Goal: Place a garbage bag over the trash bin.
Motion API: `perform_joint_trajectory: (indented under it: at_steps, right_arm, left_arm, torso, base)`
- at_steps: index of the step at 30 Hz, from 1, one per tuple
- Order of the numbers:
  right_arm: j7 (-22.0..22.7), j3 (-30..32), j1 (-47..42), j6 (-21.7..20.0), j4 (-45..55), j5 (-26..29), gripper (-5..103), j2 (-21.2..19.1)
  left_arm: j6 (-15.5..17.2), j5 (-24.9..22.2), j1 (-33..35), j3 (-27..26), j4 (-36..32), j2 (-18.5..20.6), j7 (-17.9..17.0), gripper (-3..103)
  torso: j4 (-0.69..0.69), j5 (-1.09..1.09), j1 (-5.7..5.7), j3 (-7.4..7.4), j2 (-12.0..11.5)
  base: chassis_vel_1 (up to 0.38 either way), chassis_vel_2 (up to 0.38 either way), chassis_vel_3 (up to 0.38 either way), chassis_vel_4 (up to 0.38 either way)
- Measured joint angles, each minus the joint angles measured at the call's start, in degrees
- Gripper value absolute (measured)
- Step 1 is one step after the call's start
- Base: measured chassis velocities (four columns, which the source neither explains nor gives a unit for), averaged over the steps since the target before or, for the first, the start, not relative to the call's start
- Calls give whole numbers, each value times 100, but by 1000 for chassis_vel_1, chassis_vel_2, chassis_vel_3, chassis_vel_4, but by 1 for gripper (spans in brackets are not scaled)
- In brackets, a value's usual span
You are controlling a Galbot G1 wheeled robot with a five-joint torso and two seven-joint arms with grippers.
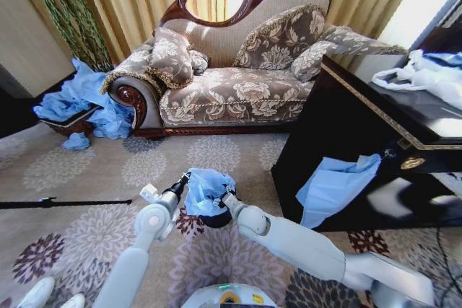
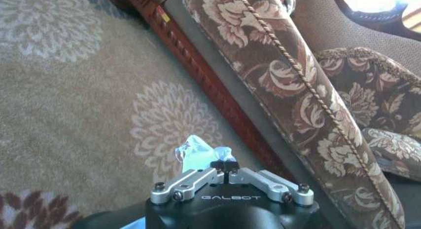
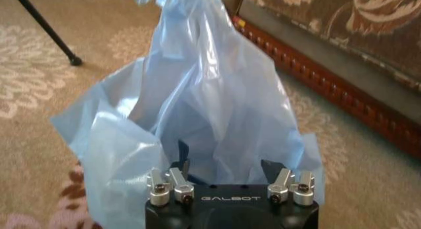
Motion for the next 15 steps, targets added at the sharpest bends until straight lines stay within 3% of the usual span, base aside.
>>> perform_joint_trajectory:
  at_steps: [15]
  right_arm:
    - [-170,2,14,290,-794,-643,47,269]
  left_arm:
    - [-13,-8,24,12,15,-6,131,0]
  torso:
    - [0,0,0,0,0]
  base:
    - [0,0,0,0]
